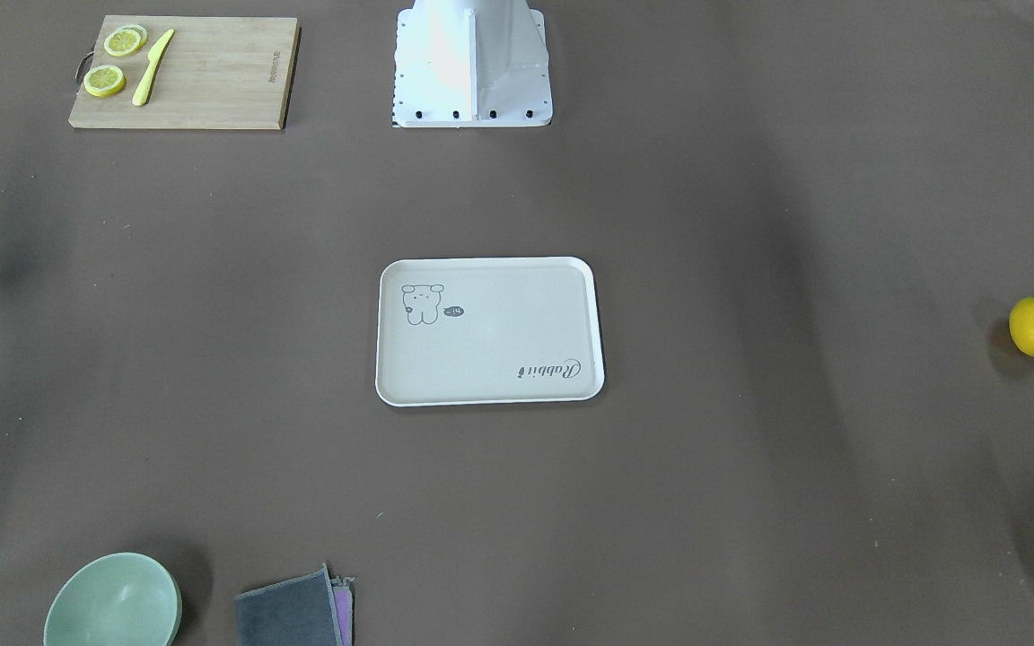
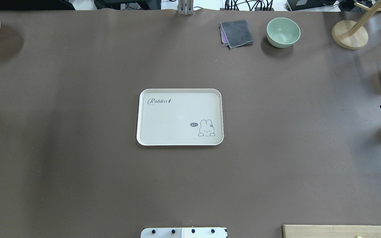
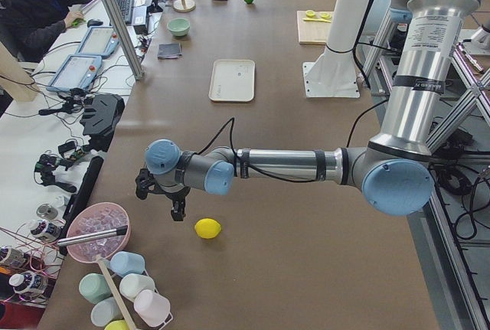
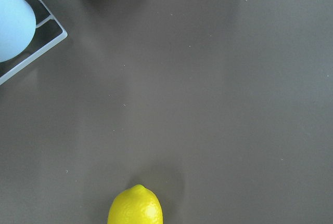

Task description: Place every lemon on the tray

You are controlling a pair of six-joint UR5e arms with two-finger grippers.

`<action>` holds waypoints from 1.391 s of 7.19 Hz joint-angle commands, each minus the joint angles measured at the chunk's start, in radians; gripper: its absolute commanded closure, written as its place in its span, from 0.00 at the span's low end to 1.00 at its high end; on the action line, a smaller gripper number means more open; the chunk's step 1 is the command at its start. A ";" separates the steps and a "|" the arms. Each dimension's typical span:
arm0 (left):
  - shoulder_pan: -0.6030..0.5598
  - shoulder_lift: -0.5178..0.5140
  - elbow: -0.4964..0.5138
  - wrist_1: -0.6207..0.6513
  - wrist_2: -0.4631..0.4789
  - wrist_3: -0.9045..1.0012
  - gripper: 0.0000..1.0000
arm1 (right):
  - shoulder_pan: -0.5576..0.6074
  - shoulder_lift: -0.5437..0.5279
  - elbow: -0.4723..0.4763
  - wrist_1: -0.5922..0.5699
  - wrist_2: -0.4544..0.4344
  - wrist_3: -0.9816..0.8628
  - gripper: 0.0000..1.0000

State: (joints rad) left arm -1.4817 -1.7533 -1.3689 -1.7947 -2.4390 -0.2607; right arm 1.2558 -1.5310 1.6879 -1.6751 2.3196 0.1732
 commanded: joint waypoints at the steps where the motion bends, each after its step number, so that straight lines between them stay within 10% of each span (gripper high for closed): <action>1: 0.014 0.008 -0.001 -0.076 0.002 0.003 0.02 | -0.001 0.000 0.001 -0.002 0.003 0.005 0.00; 10: 0.044 0.028 0.034 -0.123 -0.008 0.001 0.02 | -0.004 0.006 0.006 0.021 0.003 0.006 0.00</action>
State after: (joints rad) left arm -1.4390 -1.7331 -1.3334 -1.8927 -2.4464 -0.2564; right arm 1.2523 -1.5254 1.6872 -1.6563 2.3222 0.1795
